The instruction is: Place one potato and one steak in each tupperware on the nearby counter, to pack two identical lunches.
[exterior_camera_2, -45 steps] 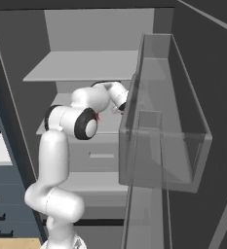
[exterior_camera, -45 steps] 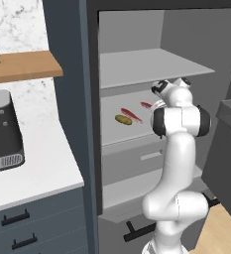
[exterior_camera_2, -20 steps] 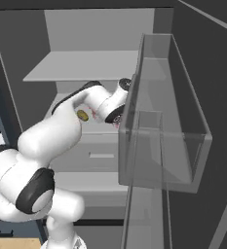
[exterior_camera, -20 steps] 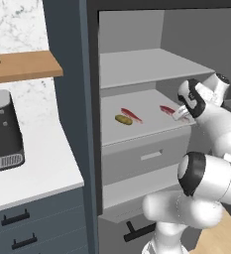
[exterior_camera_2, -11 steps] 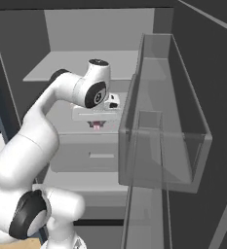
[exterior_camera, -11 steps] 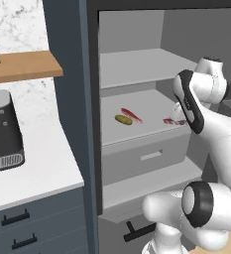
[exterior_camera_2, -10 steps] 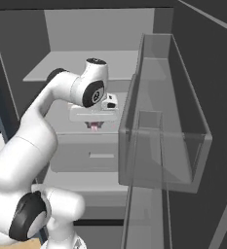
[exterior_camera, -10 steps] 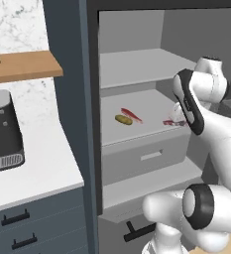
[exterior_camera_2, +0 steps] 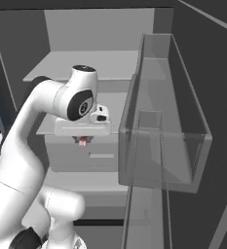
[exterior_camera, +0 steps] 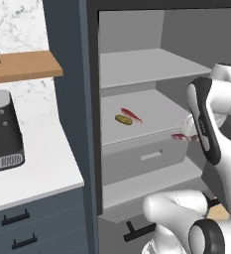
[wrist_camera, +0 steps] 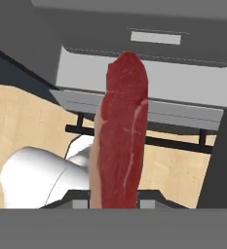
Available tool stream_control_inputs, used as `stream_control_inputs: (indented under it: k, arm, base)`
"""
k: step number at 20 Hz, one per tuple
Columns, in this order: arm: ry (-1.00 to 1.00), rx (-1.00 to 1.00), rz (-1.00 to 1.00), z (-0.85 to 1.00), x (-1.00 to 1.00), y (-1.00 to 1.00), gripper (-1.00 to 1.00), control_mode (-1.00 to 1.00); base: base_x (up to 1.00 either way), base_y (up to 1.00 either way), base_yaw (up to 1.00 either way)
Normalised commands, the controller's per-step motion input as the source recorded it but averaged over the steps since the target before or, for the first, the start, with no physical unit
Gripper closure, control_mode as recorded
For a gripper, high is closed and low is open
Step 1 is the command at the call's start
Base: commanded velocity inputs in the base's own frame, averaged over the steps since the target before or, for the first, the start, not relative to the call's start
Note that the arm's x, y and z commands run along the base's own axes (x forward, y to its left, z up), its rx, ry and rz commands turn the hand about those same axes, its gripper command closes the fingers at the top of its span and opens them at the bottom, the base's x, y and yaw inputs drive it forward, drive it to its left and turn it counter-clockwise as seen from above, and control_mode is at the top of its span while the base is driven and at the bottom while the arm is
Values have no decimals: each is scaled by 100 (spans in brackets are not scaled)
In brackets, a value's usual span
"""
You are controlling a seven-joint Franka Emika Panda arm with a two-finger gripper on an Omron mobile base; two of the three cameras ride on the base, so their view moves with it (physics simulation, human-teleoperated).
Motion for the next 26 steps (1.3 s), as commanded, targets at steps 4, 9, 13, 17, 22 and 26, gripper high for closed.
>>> stream_control_inputs:
  k: [4,9,13,17,22,26]
  arm:
    - [0,0,0,0,-78,1,100,-100]
    - [0,0,0,0,0,0,100,100]
    - [0,0,0,0,0,0,100,100]
    - [0,0,0,0,0,0,100,100]
    - [0,0,0,0,0,0,100,100]
    - [0,0,0,0,0,0,100,100]
  base:
    - [0,0,0]
    - [-53,64,0]
    - [-13,100,0]
    - [0,100,0]
    - [-2,100,0]
    - [2,100,0]
